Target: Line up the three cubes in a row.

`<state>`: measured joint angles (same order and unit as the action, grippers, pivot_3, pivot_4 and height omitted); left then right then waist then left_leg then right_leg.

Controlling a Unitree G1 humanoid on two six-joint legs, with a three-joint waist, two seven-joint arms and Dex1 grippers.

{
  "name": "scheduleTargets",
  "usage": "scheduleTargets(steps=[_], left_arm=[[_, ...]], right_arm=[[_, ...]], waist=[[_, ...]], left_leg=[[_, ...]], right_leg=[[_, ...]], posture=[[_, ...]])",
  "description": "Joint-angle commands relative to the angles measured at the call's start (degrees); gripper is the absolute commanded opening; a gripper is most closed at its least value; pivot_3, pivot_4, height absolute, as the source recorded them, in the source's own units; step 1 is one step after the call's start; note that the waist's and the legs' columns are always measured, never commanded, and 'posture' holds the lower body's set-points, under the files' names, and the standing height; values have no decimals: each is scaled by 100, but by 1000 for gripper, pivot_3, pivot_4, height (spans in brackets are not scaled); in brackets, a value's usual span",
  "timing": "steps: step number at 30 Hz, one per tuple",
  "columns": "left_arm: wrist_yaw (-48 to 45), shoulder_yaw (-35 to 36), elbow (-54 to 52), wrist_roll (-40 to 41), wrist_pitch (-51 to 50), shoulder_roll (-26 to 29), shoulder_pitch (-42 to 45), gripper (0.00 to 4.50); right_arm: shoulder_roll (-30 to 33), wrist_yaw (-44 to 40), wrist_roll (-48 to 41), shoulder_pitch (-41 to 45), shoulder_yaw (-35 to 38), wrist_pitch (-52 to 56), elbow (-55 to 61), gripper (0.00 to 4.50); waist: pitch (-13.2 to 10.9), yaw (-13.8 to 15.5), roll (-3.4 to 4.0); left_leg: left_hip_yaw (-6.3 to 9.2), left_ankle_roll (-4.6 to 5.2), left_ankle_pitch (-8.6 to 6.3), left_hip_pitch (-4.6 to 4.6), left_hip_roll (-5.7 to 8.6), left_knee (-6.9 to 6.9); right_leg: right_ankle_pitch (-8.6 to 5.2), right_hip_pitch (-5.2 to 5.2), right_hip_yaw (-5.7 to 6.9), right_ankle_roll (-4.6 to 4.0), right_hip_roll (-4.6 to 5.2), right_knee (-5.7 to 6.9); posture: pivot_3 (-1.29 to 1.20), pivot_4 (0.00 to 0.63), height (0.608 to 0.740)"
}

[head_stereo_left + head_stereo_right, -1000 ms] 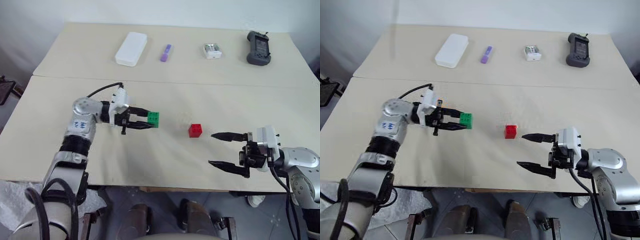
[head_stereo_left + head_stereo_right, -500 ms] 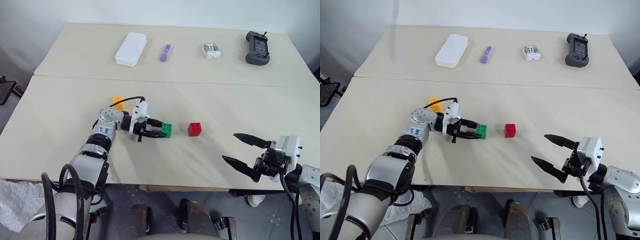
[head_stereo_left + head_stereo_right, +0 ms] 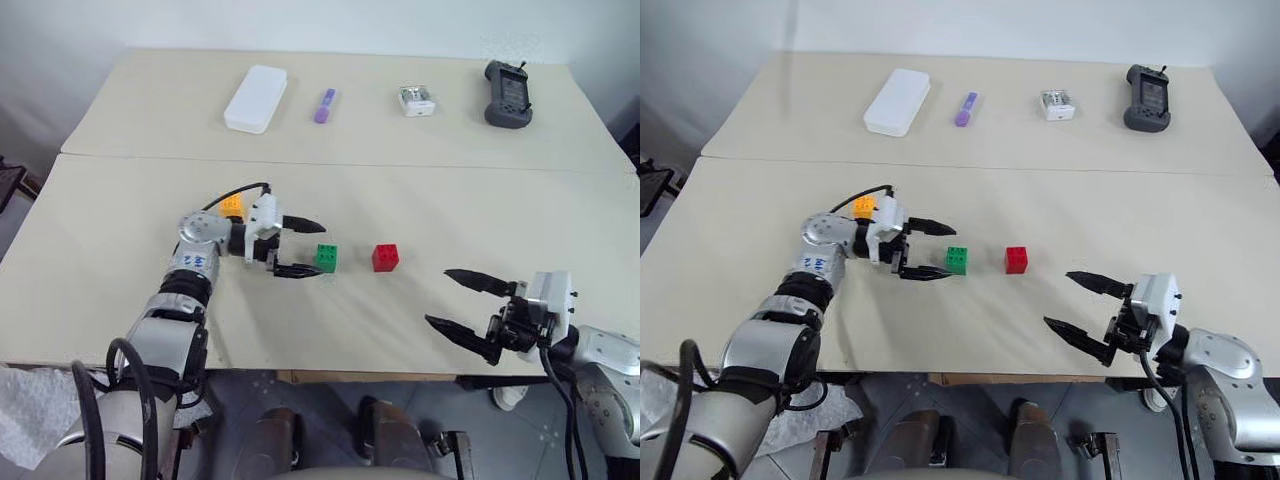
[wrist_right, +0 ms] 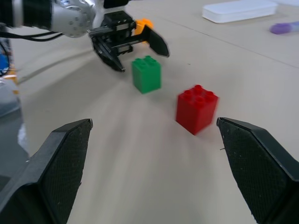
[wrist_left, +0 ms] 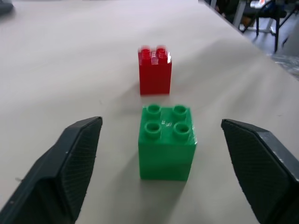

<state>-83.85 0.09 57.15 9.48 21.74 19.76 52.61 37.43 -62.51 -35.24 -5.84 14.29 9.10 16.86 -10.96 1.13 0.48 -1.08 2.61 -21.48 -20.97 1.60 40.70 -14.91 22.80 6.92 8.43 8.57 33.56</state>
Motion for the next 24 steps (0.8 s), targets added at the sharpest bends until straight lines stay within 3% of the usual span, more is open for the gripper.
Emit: scheduleTargets(steps=[1, 6, 12, 20, 24], left_arm=[[328, 321, -1390, 367, -361, 388, -780, 4378], [1552, 1176, -3946, 1157, -1389, 655, -2610, 4378], [3228, 2722, -5382, 1764, -1905, 582, -4780, 4378], [4257, 3532, -6372, 2343, -2225, 231, -6268, 4378], [4540, 3298, -6919, 2370, -2449, 123, -6531, 4378]], right_arm=[[-70, 69, -83, 319, -83, 7, 59, 4500], [-416, 294, -14, 771, -201, -177, -171, 4500], [-833, 448, 214, 1517, -532, -427, -486, 4500], [-689, 110, 157, 1953, -749, -215, -662, 4500], [-650, 26, 167, 2155, -733, -239, -846, 4500]], waist=[[1, -30, 3], [0, -18, 5], [0, -20, 13], [-1, 35, 18], [-1, 21, 19]], left_leg=[[0, 0, 0, 3, -2, -1], [21, -6, -4, -2, -7, 21], [29, -14, -13, 4, -7, 27], [43, -19, -22, 1, -6, 30], [38, -18, -27, 2, -8, 28]], right_leg=[[0, 0, -3, 0, -1, 1], [0, 0, -6, -2, -1, 13], [4, -1, -27, -8, 0, 14], [5, -5, -42, -25, 2, 13], [6, -4, -45, -27, -1, 9]], posture=[[0, 150, 740], [0, 150, 740], [0, 150, 740], [0, 150, 740], [0, 150, 740]])
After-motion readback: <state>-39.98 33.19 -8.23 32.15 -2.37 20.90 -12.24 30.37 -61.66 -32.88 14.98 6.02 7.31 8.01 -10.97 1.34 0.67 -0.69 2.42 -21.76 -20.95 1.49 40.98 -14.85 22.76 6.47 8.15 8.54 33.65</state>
